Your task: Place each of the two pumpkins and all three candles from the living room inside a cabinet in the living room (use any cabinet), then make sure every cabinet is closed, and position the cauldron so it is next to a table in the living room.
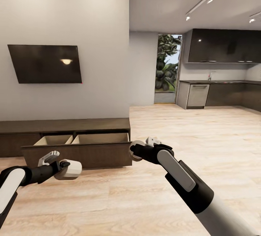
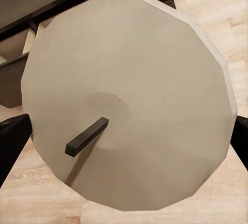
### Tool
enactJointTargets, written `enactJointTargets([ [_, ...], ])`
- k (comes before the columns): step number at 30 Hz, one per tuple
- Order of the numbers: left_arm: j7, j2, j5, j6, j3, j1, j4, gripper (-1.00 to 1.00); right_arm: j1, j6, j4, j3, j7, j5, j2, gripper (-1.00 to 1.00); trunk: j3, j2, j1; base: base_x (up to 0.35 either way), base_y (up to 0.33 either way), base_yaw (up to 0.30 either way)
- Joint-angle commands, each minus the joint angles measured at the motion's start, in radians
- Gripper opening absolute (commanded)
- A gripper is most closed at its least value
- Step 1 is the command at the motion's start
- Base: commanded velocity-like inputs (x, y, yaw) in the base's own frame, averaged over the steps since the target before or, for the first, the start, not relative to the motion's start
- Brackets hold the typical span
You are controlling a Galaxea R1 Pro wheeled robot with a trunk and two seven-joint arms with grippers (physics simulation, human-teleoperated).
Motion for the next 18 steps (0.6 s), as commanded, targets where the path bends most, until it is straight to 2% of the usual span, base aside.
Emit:
enactJointTargets([
  [1,0.01,0.0,0.011,0.003,0.001,-0.001,-0.003,-1.0,-0.001,0.006,-0.001,0.001,-0.005,-0.003,-0.001,-1.0,-0.001,-0.001,0.0,0.0,0.0,-0.012],
  [5,0.01,0.0,0.009,0.003,-0.001,-0.001,-0.007,-1.0,-0.001,0.005,0.0,0.004,0.021,-0.002,-0.001,-1.0,-0.001,-0.001,0.0,0.094,0.0,-0.004],
  [13,0.01,0.0,0.009,0.003,-0.002,-0.001,-0.008,-1.0,-0.001,-0.003,0.0,0.007,0.041,0.001,-0.001,-1.0,-0.001,-0.001,0.0,0.314,0.0,0.0],
  [18,0.01,0.0,0.009,0.003,-0.001,-0.001,-0.008,-1.0,-0.001,-0.004,0.0,0.008,0.084,0.001,-0.002,-1.0,-0.001,-0.001,0.0,0.325,0.0,0.0],
])
